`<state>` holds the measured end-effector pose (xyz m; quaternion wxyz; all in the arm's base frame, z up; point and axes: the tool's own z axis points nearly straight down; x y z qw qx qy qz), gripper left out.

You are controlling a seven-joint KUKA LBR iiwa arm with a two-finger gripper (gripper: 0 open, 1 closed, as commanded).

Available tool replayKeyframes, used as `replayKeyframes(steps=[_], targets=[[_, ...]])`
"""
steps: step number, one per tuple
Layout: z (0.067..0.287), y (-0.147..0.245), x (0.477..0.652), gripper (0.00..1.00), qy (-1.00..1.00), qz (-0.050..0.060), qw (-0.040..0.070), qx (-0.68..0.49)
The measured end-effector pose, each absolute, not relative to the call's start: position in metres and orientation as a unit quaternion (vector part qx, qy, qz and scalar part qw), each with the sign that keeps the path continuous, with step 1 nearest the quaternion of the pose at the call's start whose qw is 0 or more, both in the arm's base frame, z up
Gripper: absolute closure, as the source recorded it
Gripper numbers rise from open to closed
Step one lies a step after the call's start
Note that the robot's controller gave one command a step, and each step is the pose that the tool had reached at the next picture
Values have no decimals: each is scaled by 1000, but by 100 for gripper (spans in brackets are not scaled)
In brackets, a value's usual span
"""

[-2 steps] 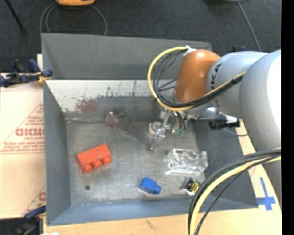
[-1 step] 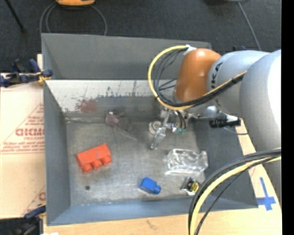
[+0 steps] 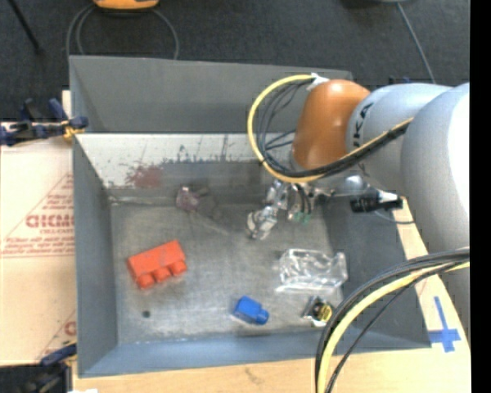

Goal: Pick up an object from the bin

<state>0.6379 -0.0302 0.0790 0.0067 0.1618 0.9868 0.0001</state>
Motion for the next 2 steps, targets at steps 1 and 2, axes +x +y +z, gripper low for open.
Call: replayKeyframes(steps=[1, 2], targets=[[139, -31, 641, 100, 987, 1, 6, 161], [182, -31, 643, 100, 987, 1, 5, 159]])
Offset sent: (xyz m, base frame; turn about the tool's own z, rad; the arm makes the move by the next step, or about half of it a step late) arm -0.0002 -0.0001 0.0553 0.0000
